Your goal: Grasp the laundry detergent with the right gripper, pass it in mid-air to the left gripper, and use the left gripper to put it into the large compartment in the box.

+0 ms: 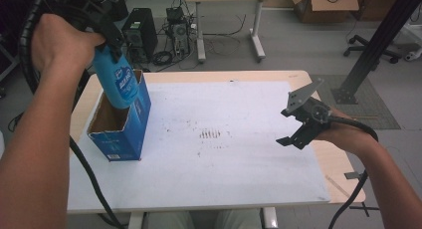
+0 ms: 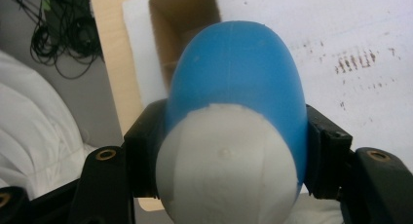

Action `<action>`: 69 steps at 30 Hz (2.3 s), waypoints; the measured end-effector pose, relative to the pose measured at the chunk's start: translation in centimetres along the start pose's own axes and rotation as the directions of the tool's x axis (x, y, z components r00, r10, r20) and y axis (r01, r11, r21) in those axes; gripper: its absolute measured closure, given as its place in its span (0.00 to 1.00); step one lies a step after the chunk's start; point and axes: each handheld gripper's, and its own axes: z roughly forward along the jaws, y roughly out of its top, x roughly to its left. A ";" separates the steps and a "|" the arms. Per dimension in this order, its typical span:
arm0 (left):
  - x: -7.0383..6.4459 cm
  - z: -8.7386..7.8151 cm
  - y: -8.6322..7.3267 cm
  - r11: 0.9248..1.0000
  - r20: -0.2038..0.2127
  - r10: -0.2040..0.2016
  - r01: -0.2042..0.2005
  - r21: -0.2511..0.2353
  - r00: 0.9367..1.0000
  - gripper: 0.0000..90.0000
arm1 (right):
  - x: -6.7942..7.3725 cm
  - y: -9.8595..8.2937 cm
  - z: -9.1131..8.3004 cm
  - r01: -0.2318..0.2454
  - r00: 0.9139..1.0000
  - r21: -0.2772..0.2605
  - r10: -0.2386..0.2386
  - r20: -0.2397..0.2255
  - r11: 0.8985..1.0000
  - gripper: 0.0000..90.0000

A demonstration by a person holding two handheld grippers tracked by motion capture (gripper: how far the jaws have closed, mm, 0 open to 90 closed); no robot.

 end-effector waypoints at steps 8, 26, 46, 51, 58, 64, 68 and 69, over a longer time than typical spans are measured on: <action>2.0 1.7 -0.9 0.995 -0.025 -0.104 0.104 0.000 0.994 0.42 | -0.1 0.0 -0.4 -0.006 1.000 -0.013 0.006 0.011 1.000 0.11; 2.8 8.5 -1.7 0.996 -0.026 -0.091 0.091 0.007 0.995 0.43 | -0.5 -0.1 0.4 -0.013 1.000 -0.006 0.013 0.003 1.000 0.11; 2.1 17.4 -2.9 0.997 0.002 -0.060 0.060 0.048 0.998 0.43 | -0.8 -1.1 1.7 -0.044 0.999 0.008 0.044 -0.010 0.999 0.11; 1.9 18.8 -3.0 0.997 -0.004 -0.048 0.048 0.064 0.999 0.43 | -0.8 -1.4 1.9 -0.053 0.999 0.009 0.053 -0.012 0.999 0.11; 1.8 20.4 -3.2 0.996 0.009 -0.038 0.038 0.077 0.999 0.43 | -0.9 -1.7 2.2 -0.065 0.998 0.015 0.065 -0.015 0.998 0.11; 1.6 21.3 -3.3 0.995 0.009 -0.040 0.039 0.091 0.999 0.43 | -0.9 -1.7 2.3 -0.064 0.998 0.011 0.065 -0.015 0.998 0.11; 1.7 21.6 -3.4 0.995 0.012 -0.040 0.038 0.089 0.999 0.42 | -0.9 -1.7 2.3 -0.066 0.998 0.012 0.067 -0.016 0.998 0.11; 1.7 21.6 -3.4 0.995 0.015 -0.042 0.040 0.086 0.999 0.42 | -0.9 -1.8 2.3 -0.070 0.997 0.011 0.070 -0.017 0.997 0.11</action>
